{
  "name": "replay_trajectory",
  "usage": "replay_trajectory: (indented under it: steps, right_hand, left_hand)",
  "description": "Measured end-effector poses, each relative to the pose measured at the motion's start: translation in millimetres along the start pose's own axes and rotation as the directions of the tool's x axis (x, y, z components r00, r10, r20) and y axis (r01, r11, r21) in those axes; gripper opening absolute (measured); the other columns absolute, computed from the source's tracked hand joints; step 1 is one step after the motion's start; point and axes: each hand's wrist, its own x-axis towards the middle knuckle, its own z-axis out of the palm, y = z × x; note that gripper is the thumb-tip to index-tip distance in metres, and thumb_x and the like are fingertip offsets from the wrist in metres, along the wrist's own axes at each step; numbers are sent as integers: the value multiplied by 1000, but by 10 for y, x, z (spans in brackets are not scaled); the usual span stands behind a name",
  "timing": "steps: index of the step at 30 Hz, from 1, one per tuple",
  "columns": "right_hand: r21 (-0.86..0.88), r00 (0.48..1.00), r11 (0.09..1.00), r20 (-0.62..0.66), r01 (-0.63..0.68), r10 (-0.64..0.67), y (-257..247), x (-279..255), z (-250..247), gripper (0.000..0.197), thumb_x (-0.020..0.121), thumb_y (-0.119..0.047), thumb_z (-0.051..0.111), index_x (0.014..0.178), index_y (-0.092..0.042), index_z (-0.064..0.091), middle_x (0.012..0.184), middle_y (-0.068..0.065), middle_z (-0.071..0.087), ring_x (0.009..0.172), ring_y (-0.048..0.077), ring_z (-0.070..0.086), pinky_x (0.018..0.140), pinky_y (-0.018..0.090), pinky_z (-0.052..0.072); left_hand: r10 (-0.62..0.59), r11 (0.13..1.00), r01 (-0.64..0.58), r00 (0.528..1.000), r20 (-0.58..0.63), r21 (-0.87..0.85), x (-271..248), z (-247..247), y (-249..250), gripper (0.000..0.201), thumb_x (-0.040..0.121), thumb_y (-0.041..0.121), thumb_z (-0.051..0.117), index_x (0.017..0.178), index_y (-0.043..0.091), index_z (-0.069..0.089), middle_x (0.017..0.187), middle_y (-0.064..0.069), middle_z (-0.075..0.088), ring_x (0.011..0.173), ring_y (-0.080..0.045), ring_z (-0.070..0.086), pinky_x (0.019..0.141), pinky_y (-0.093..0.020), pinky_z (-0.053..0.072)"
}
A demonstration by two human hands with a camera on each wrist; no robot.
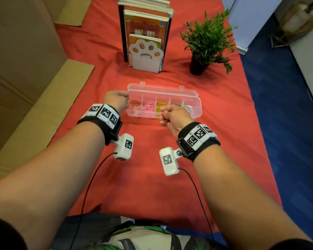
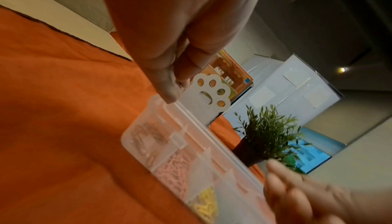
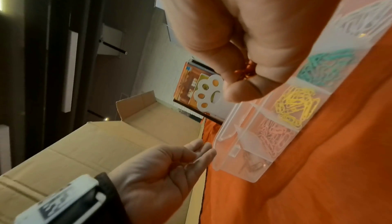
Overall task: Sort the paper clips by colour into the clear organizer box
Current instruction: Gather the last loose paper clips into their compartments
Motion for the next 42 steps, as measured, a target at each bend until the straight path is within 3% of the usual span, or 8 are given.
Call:
replay_trajectory:
  steps: [7,10,14,17,22,28,32,42]
  right_hand:
    - [-125,995,987,11,101,-100,-108,345,510,34,94,9,29,73,-11,48,66,6,45,55,11,44,42,11,45]
    - [-203,991,970,-8,133,-137,-176,482,728,36,95,4,31,70,-14,50,65,4,47,54,11,48,46,12,48]
    - [-363,996,927,16,88,-89,-209,658,940,27,94,-10,37,92,-13,64,74,3,58,82,28,64,85,45,54]
    - [-349,997,935,65,67,-47,-297,576,930,29,94,-6,40,114,-6,60,74,-2,53,77,21,59,83,39,53]
    - [-483,987,867,-26,125,-157,-357,538,754,36,89,1,38,112,-8,65,106,9,62,90,25,62,89,45,54]
    - [-783,810,619,-328,55,-486,-432,506,-237,41,86,-3,41,118,-17,63,127,17,52,116,35,50,98,30,36]
    - [-680,853,709,-471,-189,-224,-426,623,-796,48,89,-6,40,137,-10,45,141,19,45,132,33,41,109,34,30]
    - [-174,932,984,-351,30,-90,-246,698,-1012,69,74,26,34,134,-5,47,119,8,65,108,26,63,93,42,52]
  left_hand:
    - [260,903,-224,964,-50,367,-55,-129,-161,34,77,3,61,110,10,65,104,-8,67,93,-21,63,82,-25,48]
    - [205,888,-190,979,10,419,10,-176,-261,38,79,11,63,118,12,62,115,-9,66,103,-23,64,93,-31,49]
    - [126,959,-138,990,65,246,34,-195,-277,32,79,10,66,111,14,66,98,-5,69,77,-19,62,81,-35,55]
    - [70,970,-85,995,76,228,90,-207,-282,35,79,2,63,112,14,66,87,-4,67,72,-23,63,81,-41,57]
    - [-16,989,2,996,90,151,154,-173,-306,37,83,-6,54,116,9,61,71,1,56,55,-13,57,47,-19,53]
    - [-81,993,77,995,53,85,159,-132,-282,40,79,-11,55,113,9,64,69,-1,57,56,-15,58,41,-17,52]
    - [-78,994,76,997,23,76,146,-107,-285,40,78,-11,55,113,7,64,71,-2,61,56,-13,58,41,-15,51]
    - [-83,993,86,996,-39,85,97,-68,-248,35,81,-9,55,112,6,64,68,-3,60,37,-3,57,44,-15,52]
